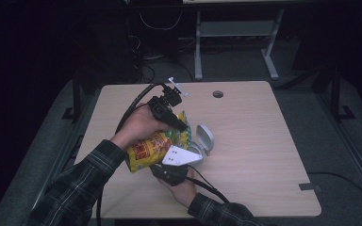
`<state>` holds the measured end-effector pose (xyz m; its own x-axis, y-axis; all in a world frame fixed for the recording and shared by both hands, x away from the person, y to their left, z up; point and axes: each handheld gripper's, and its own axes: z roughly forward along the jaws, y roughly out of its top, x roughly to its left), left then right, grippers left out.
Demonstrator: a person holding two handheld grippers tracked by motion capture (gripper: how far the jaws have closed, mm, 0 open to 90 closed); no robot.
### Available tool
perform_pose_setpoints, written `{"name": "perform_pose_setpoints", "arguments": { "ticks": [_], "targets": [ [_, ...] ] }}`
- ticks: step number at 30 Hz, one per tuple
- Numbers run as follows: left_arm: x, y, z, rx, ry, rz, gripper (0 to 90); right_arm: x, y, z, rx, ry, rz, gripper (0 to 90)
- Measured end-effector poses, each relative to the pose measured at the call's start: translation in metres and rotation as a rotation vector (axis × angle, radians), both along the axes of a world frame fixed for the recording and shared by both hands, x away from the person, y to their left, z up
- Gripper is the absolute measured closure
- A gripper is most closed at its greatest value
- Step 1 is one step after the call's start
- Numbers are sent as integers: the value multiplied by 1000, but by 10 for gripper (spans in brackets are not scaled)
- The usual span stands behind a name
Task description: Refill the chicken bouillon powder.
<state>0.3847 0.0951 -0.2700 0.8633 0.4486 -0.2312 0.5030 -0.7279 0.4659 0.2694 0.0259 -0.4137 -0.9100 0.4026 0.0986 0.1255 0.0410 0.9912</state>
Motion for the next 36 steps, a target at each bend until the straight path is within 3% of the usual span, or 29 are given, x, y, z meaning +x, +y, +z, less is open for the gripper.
{"name": "perform_pose_setpoints", "arguments": {
  "ticks": [36],
  "targets": [
    [-1,3,-1,-8,1,9,899,-1,1,0,-10,-5,4,899]
  ]
}}
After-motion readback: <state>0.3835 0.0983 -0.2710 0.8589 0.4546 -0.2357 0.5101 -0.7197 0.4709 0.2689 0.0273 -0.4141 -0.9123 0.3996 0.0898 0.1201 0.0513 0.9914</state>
